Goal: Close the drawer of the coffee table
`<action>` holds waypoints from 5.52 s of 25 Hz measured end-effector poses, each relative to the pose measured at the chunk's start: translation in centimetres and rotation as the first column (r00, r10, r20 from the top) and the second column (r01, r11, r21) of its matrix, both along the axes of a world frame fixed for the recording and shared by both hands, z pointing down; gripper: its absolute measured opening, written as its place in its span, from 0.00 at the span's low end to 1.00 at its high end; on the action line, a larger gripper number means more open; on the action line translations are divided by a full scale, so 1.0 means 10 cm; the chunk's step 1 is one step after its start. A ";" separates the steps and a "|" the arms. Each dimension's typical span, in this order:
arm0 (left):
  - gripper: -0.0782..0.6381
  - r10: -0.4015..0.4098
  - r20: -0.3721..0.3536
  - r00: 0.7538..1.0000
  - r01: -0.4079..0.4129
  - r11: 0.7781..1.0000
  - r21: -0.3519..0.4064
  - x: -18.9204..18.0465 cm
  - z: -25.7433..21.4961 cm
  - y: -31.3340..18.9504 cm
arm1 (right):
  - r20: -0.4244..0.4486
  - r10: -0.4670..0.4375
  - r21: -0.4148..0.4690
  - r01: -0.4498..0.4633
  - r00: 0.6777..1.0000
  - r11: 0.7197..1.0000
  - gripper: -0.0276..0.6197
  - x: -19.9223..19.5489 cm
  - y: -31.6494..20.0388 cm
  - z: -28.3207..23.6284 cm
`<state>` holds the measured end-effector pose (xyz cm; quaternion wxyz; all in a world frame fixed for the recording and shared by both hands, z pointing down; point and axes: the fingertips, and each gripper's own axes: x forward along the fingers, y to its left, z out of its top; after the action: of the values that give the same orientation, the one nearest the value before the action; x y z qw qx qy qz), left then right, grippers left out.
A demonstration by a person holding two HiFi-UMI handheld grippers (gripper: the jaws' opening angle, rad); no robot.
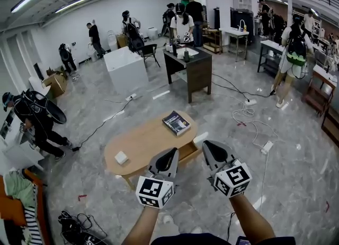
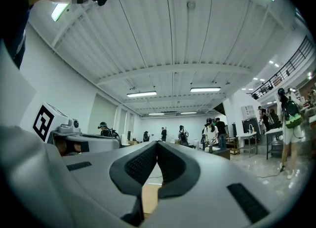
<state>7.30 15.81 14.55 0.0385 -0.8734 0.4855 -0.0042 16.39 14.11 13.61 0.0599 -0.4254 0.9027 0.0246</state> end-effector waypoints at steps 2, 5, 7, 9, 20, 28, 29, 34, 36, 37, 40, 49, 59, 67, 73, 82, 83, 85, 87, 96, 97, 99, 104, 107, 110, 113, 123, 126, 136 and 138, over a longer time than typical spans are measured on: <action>0.11 -0.003 0.002 1.000 0.003 1.000 0.000 0.03 0.02 -0.02 | 0.003 -0.002 -0.002 0.002 1.000 1.000 0.06 0.03 -0.02 0.02; 0.11 -0.009 -0.002 1.000 0.009 1.000 -0.003 0.01 0.05 -0.06 | -0.003 -0.002 -0.010 0.002 1.000 1.000 0.06 0.04 -0.07 0.07; 0.11 -0.009 -0.004 1.000 0.009 1.000 -0.004 0.00 0.04 -0.10 | -0.005 0.002 -0.017 -0.002 1.000 1.000 0.06 0.04 -0.11 0.09; 0.11 -0.009 -0.007 1.000 0.009 1.000 -0.003 -0.02 0.03 -0.14 | -0.004 0.004 -0.021 -0.004 1.000 1.000 0.06 0.04 -0.16 0.08; 0.11 0.003 0.004 1.000 -0.003 1.000 0.000 -0.05 0.06 -0.51 | 0.000 0.005 -0.021 -0.005 1.000 1.000 0.06 -0.05 -0.51 0.08; 0.11 -0.005 -0.009 1.000 0.005 1.000 -0.013 -0.26 0.13 -0.94 | 0.014 -0.005 -0.034 0.005 1.000 0.999 0.06 -0.22 -0.92 0.14; 0.11 -0.006 -0.015 1.000 0.005 1.000 -0.016 -0.28 0.14 -1.01 | 0.014 -0.005 -0.035 0.005 1.000 0.999 0.06 -0.24 -0.99 0.15; 0.11 -0.003 -0.023 1.000 0.003 1.000 -0.026 -0.44 0.15 -1.29 | 0.006 0.000 -0.040 0.000 1.000 0.999 0.06 -0.40 -1.28 0.14; 0.11 -0.003 -0.026 1.000 0.002 1.000 -0.031 -0.52 0.11 -1.41 | 0.004 0.003 -0.043 -0.003 1.000 0.999 0.06 -0.48 -1.40 0.09; 0.11 -0.001 -0.027 1.000 0.001 0.999 -0.033 -0.56 0.09 -1.48 | 0.003 0.005 -0.045 -0.005 1.000 0.999 0.06 -0.51 -1.46 0.07; 0.11 0.006 -0.029 1.000 -0.007 0.999 -0.035 -0.65 0.09 -1.70 | 0.000 0.013 -0.050 -0.013 1.000 0.999 0.06 -0.61 -1.67 0.07; 0.11 0.020 -0.032 0.999 -0.021 0.999 -0.044 -1.06 -0.02 -2.32 | -0.002 0.033 -0.057 -0.033 0.999 0.998 0.06 -1.00 -2.32 -0.03; 0.11 0.054 -0.036 0.998 -0.057 0.996 -0.067 -1.47 0.11 -2.86 | 0.001 0.078 -0.071 -0.077 0.997 0.994 0.06 -1.38 -2.84 0.08; 0.11 0.099 -0.045 0.994 -0.102 0.992 -0.074 -1.66 0.17 -3.04 | -0.025 0.116 -0.079 -0.117 0.993 0.990 0.06 -1.57 -2.98 0.16; 0.11 0.107 -0.056 0.993 -0.112 0.991 -0.079 -1.66 0.30 -3.15 | -0.045 0.123 -0.085 -0.126 0.991 0.988 0.06 -1.58 -3.02 0.31; 0.11 0.119 -0.060 0.991 -0.125 0.987 -0.099 -1.47 0.38 -3.25 | -0.066 0.113 -0.102 -0.119 0.991 0.988 0.06 -1.44 -3.07 0.44; 0.11 0.121 -0.062 0.991 -0.127 0.986 -0.106 -1.43 0.40 -3.26 | -0.069 0.112 -0.109 -0.120 0.991 0.987 0.06 -1.41 -3.09 0.47; 0.11 0.126 -0.070 0.990 -0.134 0.983 -0.129 -1.35 0.48 -3.25 | -0.073 0.112 -0.132 -0.121 0.991 0.984 0.06 -1.34 -3.12 0.55; 0.11 0.126 -0.096 0.987 -0.140 0.977 -0.161 -1.28 0.58 -3.25 | -0.077 0.110 -0.159 -0.121 0.991 0.980 0.06 -1.28 -3.13 0.65; 0.11 0.094 -0.079 0.992 -0.108 0.973 -0.206 -1.01 1.00 -3.46 | -0.096 0.084 -0.204 -0.102 0.992 0.974 0.06 -1.00 -3.35 1.03; 0.11 0.088 -0.080 0.993 -0.103 0.973 -0.207 -1.00 1.03 -3.47 | -0.101 0.080 -0.209 -0.100 0.992 0.973 0.06 -0.98 -3.38 1.07; 0.11 0.075 -0.083 0.994 -0.092 0.970 -0.224 -1.00 1.14 -3.47 | -0.107 0.074 -0.230 -0.097 0.992 0.968 0.06 -0.94 -3.39 1.19; 0.11 0.035 -0.082 0.996 -0.055 0.965 -0.258 -1.02 1.43 -3.51 | -0.116 0.055 -0.267 -0.085 0.992 0.960 0.06 -0.91 -3.40 1.48; 0.11 -0.002 -0.098 0.995 -0.024 0.962 -0.272 -1.06 1.56 -3.58 | -0.120 0.039 -0.275 -0.071 0.992 0.959 0.06 -0.92 -3.42 1.60; 0.11 -0.021 -0.099 0.995 -0.008 0.959 -0.284 -1.04 1.68 -3.62 | -0.130 0.017 -0.282 -0.053 0.991 0.958 0.06 -0.91 -3.44 1.72; 0.11 -0.023 -0.097 0.995 -0.006 0.957 -0.290 -0.97 1.79 -3.61 | -0.134 0.008 -0.294 -0.048 0.991 0.954 0.06 -0.85 -3.44 1.83; 0.11 -0.024 -0.082 0.996 -0.004 0.943 -0.333 -0.86 2.30 -3.62 | -0.137 -0.015 -0.338 -0.032 0.991 0.941 0.06 -0.76 -3.45 2.36; 0.11 -0.021 -0.075 0.997 -0.006 0.940 -0.342 -0.84 2.46 -3.60 | -0.143 -0.029 -0.350 -0.023 0.989 0.936 0.06 -0.77 -3.40 2.52; 0.11 0.015 -0.052 0.999 -0.032 0.933 -0.358 -0.76 2.98 -3.54 | -0.138 -0.066 -0.395 0.007 0.988 0.919 0.06 -0.87 -3.35 3.12; 0.11 0.019 -0.049 0.999 -0.036 0.931 -0.362 -0.76 3.08 -3.51 | -0.141 -0.074 -0.397 0.012 0.987 0.918 0.06 -0.90 -3.33 3.22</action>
<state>-0.31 -19.24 45.33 -0.1343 -0.8721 0.4647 -0.0738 7.38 -19.23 45.81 -0.0960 -0.4055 0.9001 -0.1269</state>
